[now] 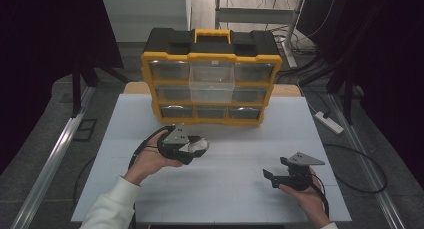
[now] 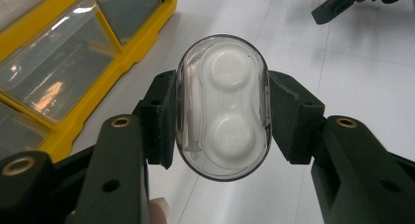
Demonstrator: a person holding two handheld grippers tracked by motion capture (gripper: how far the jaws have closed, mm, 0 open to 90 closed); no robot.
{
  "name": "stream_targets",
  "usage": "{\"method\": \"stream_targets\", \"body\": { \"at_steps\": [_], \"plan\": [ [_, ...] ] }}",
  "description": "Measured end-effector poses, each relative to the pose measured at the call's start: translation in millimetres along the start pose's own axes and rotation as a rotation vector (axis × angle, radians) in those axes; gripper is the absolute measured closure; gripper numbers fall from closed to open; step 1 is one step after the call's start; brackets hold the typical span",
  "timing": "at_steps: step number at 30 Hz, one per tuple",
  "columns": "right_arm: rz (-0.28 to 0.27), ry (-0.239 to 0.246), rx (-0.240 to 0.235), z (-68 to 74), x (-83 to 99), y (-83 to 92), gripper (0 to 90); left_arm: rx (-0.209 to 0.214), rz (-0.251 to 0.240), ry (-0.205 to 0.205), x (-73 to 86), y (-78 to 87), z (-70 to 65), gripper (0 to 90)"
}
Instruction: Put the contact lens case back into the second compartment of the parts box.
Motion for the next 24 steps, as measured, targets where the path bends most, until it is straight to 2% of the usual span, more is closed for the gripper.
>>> {"method": "stream_targets", "body": {
  "at_steps": [4, 10, 17, 24],
  "plan": [
    [0.001, -0.001, 0.000, 0.1, 0.0, -0.3, 13.3, -0.010, -0.027, 0.013, -4.2, 3.9, 1.7, 49.3],
    [0.001, 0.002, 0.002, -0.4, 0.2, -0.1, 13.3, -0.019, -0.035, 0.012, -6.8, 5.1, 1.4, 49.3],
    [0.004, 0.004, 0.005, -0.4, 0.3, 0.1, 13.2, -0.033, -0.060, 0.040, -9.4, 9.3, 4.0, 49.3],
    [0.001, 0.002, 0.002, -0.2, 0.2, 0.0, 13.3, -0.047, -0.086, 0.050, -13.4, 14.1, 6.0, 49.3]
  ]
}}
Point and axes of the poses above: each handheld gripper's, and its own axes: y roughly backward along the jaws, x roughly out of its underside, z roughly to its left, the point moved 9 cm from there along -y, roughly forward along the jaws, and after that the axes turned 6 degrees about z, right-handed, at the moved point
